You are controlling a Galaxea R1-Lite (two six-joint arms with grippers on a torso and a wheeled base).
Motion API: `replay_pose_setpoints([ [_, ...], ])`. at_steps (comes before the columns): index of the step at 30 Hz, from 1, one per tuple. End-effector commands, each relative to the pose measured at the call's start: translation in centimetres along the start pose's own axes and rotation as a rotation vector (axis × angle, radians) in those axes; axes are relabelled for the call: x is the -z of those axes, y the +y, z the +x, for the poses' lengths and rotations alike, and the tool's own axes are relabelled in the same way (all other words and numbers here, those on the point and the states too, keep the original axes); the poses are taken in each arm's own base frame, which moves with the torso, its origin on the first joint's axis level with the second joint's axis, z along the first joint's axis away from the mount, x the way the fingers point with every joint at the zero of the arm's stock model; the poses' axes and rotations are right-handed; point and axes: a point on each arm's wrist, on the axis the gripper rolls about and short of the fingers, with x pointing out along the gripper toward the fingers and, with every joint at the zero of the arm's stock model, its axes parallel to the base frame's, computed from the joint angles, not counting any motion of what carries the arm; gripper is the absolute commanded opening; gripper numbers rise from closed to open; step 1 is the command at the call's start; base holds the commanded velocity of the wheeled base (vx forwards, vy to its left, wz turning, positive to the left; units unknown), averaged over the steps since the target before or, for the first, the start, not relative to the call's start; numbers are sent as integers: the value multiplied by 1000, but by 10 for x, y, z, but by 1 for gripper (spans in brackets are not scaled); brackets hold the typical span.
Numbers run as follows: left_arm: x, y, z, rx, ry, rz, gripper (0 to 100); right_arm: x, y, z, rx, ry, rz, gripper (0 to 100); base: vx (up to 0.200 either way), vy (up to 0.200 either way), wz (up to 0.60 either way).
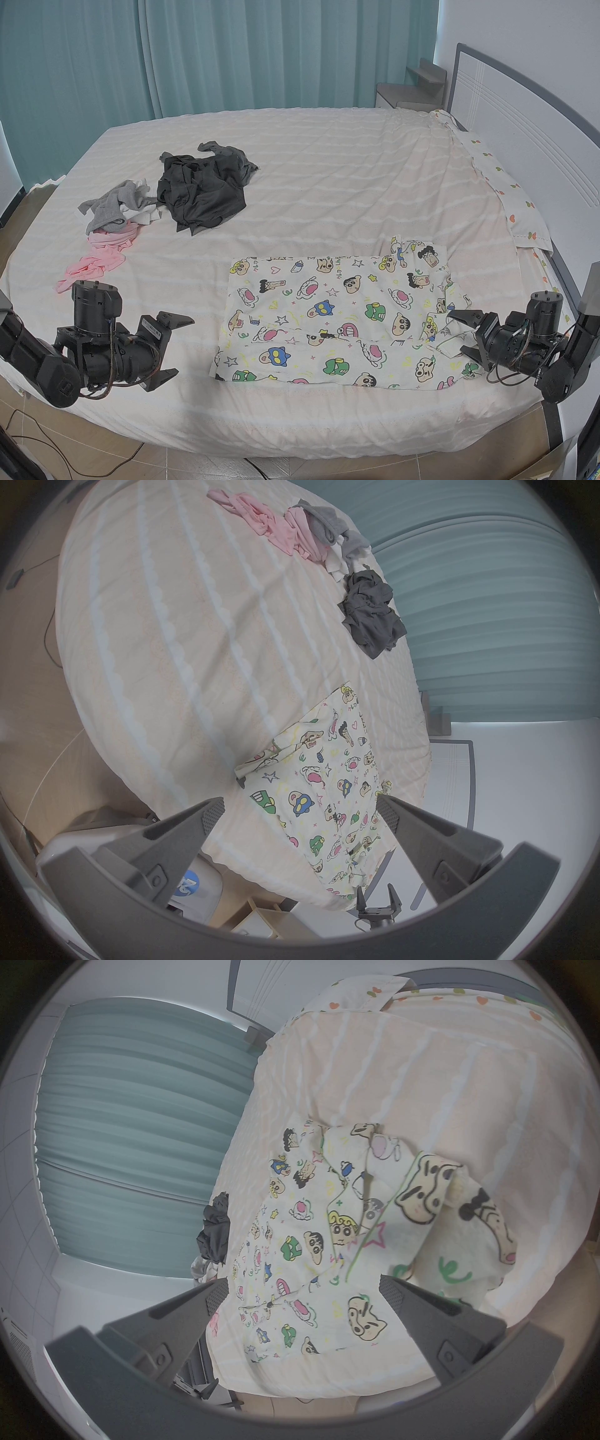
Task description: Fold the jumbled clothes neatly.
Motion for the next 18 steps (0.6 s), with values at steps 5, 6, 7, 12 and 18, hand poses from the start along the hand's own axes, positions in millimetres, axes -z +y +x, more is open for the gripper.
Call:
replay_pose_setpoints([
  [5, 0, 4, 3, -17, 7, -4, 100, 6, -13, -6, 36, -1, 4, 100, 0, 0, 0],
  [6, 1, 4, 3, -17, 8, -3, 100, 5, -14, -8, 37, -7, 5, 100, 0, 0, 0],
  [7, 0, 4, 3, -19, 7, -4, 100, 5, -14, -9, 36, -10, 3, 100, 0, 0, 0],
  [12, 0, 4, 4, -21, 7, -4, 100, 3, -21, -9, 60, -16, 0, 100, 0, 0, 0],
  [18, 1, 5, 4, -24, 10, -5, 100, 1, -40, -1, 116, -17, 13, 100, 0, 0, 0],
])
